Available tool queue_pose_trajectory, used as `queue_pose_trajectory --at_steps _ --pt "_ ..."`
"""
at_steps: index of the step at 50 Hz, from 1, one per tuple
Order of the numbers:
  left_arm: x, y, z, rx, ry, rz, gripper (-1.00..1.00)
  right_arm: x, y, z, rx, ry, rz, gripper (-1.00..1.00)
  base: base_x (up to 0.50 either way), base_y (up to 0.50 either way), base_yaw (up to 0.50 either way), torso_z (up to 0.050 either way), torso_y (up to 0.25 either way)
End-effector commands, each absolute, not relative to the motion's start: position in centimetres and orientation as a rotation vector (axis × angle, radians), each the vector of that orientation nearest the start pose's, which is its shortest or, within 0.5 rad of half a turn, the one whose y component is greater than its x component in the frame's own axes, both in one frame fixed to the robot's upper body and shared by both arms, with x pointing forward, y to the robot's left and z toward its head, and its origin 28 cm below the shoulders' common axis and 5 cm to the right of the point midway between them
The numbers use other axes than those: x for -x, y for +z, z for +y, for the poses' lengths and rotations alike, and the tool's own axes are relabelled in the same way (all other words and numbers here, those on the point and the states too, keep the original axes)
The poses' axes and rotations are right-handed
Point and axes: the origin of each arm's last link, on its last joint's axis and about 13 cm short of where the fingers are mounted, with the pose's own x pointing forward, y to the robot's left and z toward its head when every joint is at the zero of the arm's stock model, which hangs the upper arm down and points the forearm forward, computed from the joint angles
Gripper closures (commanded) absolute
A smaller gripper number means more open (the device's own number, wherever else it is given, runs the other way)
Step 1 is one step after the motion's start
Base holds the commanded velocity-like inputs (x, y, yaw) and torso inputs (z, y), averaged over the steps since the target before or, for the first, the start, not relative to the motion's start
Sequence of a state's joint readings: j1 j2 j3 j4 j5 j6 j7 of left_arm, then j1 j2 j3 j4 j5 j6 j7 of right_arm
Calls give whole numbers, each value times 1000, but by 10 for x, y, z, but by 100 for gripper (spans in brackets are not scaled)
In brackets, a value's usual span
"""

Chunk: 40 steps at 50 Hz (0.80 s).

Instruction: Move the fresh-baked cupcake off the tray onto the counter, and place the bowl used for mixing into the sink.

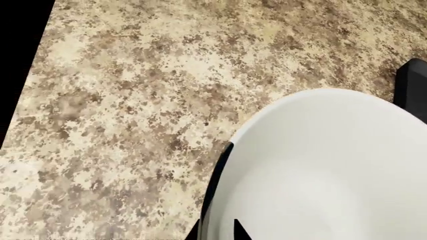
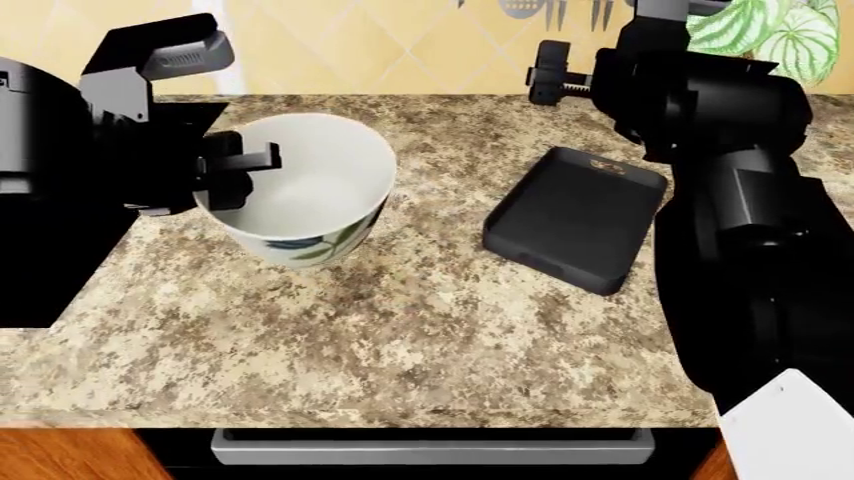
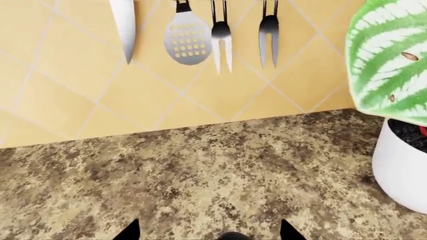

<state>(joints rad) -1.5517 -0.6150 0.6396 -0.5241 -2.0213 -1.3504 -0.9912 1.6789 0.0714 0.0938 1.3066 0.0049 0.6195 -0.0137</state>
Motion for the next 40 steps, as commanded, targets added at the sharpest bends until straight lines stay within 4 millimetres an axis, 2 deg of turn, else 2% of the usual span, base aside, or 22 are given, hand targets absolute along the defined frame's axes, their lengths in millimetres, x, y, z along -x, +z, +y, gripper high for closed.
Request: queue_pose_trajectory --at_steps 1,40 --pt "-306 341 269 141 -152 711 100 -426 305 -125 -113 -33 243 -100 0 219 0 0 0" --pt "-307 342 266 128 -162 722 100 -427 305 -125 -119 -25 241 -100 0 196 0 0 0"
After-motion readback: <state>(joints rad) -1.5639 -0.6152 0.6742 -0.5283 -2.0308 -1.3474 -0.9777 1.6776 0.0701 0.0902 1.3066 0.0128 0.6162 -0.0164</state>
